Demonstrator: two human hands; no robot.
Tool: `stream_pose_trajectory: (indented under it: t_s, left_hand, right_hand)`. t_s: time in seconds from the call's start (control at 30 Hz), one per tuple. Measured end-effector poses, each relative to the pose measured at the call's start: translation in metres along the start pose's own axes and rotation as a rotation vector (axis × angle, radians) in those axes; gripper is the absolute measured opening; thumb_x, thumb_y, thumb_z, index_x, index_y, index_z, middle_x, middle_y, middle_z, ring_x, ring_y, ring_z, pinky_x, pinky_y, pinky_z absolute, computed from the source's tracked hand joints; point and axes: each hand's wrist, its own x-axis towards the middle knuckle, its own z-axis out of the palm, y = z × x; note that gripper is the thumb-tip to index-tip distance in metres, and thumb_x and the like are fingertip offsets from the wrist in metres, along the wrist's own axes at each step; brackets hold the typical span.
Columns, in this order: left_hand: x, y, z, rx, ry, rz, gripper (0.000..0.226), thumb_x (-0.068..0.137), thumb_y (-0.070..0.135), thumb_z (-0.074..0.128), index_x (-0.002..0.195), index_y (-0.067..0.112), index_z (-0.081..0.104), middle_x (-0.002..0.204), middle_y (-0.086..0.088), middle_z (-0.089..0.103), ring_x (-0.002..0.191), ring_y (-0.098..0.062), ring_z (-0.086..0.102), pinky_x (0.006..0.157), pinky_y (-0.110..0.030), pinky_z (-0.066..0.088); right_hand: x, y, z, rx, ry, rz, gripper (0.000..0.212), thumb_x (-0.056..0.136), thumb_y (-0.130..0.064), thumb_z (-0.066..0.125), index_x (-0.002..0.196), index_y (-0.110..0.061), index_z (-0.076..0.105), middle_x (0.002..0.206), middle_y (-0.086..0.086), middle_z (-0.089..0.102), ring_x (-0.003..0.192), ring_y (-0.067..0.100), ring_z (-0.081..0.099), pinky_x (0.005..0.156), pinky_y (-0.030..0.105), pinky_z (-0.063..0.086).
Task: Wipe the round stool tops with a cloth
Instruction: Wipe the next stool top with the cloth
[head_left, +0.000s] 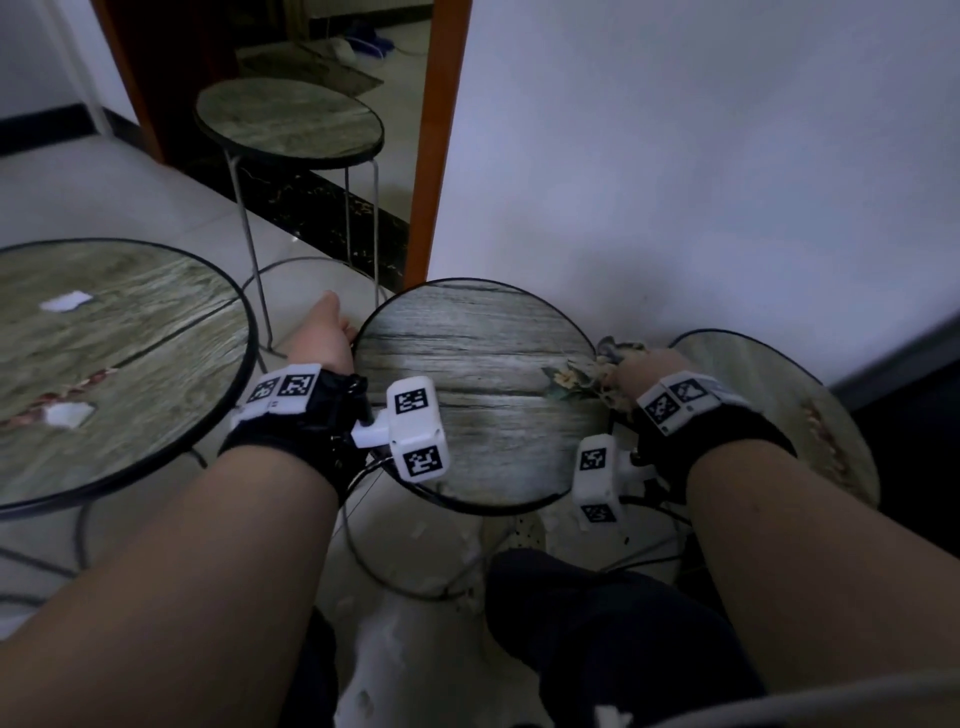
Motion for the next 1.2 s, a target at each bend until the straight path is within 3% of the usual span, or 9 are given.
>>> stream_pose_trajectory:
  t_s: [0.13,0.27,0.47,0.6,0.67,0.77,0.9,1.03,1.2]
  left_hand:
    - [-0.013,0.0,-0.007,0.074,-0.004,0.019,0.053,0.098,0.038,0.041,0.142,0.008,0.039,0.143,-0.002,0.043,0.124,-0.018,0.044,0.106,-0.036,0.034]
    - [-0.024,-0.003,-0.021,0.193,0.023,0.009,0.032,0.101,0.026,0.035,0.119,0.007,0.055,0.094,-0.005,0.06,0.082,-0.016,0.046,0.075,-0.029,0.037]
    - [-0.047,-0.021,-0.027,0.107,0.019,-0.124,0.036,0.101,0.024,0.039,0.072,0.007,0.05,0.055,-0.006,0.06,0.059,-0.021,0.055,0.062,-0.033,0.048]
    - [-0.044,-0.019,-0.013,0.118,-0.037,-0.137,0.032,0.103,0.021,0.033,0.085,0.005,0.054,0.063,-0.009,0.066,0.077,-0.026,0.052,0.064,-0.025,0.049]
    - [-0.026,-0.013,-0.004,0.437,0.052,-0.117,0.019,0.098,0.008,0.045,0.115,0.004,0.054,0.091,-0.012,0.067,0.094,-0.026,0.052,0.066,-0.012,0.045]
    - [0.005,-0.016,-0.002,1.002,0.134,-0.019,0.057,0.089,0.009,0.062,0.138,-0.001,0.035,0.136,-0.021,0.048,0.123,-0.032,0.047,0.096,-0.032,0.039]
    - [0.014,-0.027,0.005,0.79,0.203,-0.021,0.053,0.099,0.047,0.033,0.115,0.002,0.054,0.124,-0.023,0.056,0.111,-0.035,0.055,0.09,-0.04,0.042]
    - [0.023,-0.037,0.012,0.952,0.295,0.095,0.051,0.103,0.024,0.023,0.15,0.009,0.012,0.132,-0.025,0.049,0.113,-0.035,0.054,0.08,-0.037,0.038]
    - [0.035,-0.033,0.021,0.863,0.335,0.134,0.052,0.103,0.024,0.021,0.151,0.009,0.01,0.134,-0.024,0.048,0.114,-0.036,0.054,0.089,-0.037,0.043]
  right_hand:
    - [-0.011,0.006,0.002,0.726,-0.006,0.18,0.036,0.093,-0.015,0.052,0.129,-0.01,0.055,0.119,0.013,0.062,0.108,0.028,0.06,0.077,0.031,0.049]
    - [-0.021,0.01,0.025,1.726,-0.048,0.332,0.021,0.091,-0.02,0.055,0.093,-0.001,0.063,0.056,0.003,0.061,0.048,0.016,0.054,0.048,0.023,0.042]
    - [-0.029,0.005,0.058,1.89,0.0,0.212,0.022,0.095,-0.024,0.051,0.09,-0.009,0.067,0.057,-0.003,0.067,0.05,0.009,0.062,0.051,0.022,0.048]
    - [-0.03,0.006,0.056,2.196,0.057,0.171,0.023,0.099,-0.019,0.043,0.089,-0.009,0.062,0.077,0.001,0.069,0.054,0.01,0.066,0.044,0.017,0.051]
    - [-0.021,0.002,0.054,2.198,0.077,0.177,0.017,0.098,-0.017,0.046,0.092,-0.012,0.061,0.077,-0.001,0.068,0.055,0.008,0.064,0.045,0.016,0.051]
    - [-0.012,-0.009,0.053,2.152,0.098,0.157,0.016,0.096,-0.015,0.048,0.09,-0.011,0.063,0.063,-0.007,0.07,0.058,0.008,0.064,0.046,0.015,0.051]
    - [0.004,-0.017,0.052,2.067,0.208,0.147,0.032,0.084,-0.017,0.065,0.111,-0.001,0.065,0.092,0.006,0.073,0.079,0.02,0.071,0.073,0.033,0.059]
    - [0.018,-0.016,0.057,2.136,0.24,0.108,0.019,0.088,-0.006,0.058,0.106,-0.005,0.064,0.08,0.0,0.074,0.069,0.015,0.071,0.059,0.024,0.055]
    - [0.034,-0.016,0.053,2.133,0.267,0.054,0.052,0.072,-0.016,0.068,0.12,0.003,0.06,0.112,0.016,0.067,0.098,0.03,0.067,0.089,0.041,0.051]
